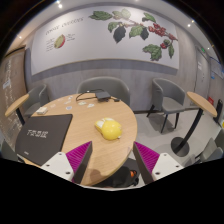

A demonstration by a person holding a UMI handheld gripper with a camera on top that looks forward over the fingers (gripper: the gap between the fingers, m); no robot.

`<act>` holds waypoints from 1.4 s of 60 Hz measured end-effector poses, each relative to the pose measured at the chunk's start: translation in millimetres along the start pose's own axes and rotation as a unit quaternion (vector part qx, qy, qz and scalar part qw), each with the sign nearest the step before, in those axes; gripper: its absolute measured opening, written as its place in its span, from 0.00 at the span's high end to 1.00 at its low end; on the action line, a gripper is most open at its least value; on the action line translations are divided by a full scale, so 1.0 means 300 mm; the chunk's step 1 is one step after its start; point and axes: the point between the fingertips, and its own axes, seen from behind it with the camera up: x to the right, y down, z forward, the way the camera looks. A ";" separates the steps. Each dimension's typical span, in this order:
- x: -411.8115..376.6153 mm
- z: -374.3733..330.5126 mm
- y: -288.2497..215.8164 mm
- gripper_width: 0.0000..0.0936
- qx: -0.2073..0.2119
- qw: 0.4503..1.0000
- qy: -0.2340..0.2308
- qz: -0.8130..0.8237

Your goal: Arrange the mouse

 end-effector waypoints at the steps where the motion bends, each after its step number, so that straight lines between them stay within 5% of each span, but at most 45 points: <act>1: 0.003 0.001 0.003 0.10 -0.003 1.000 0.006 0.000; 25: 0.130 0.288 -0.102 0.10 -0.021 1.000 -0.013 0.010; 38: 0.162 0.265 -0.124 0.11 -0.003 0.999 0.027 -0.048; 49: 0.098 0.355 -0.179 0.13 0.020 0.997 0.003 -0.078; 56: 0.056 0.439 -0.193 0.33 0.012 0.998 -0.047 -0.034; 68: 0.105 0.455 -0.218 0.61 0.024 0.997 -0.027 -0.066; 75: 0.068 0.362 -0.252 0.62 0.039 0.998 -0.023 -0.030; 84: -0.169 0.040 -0.512 0.62 0.142 0.989 -0.041 -0.021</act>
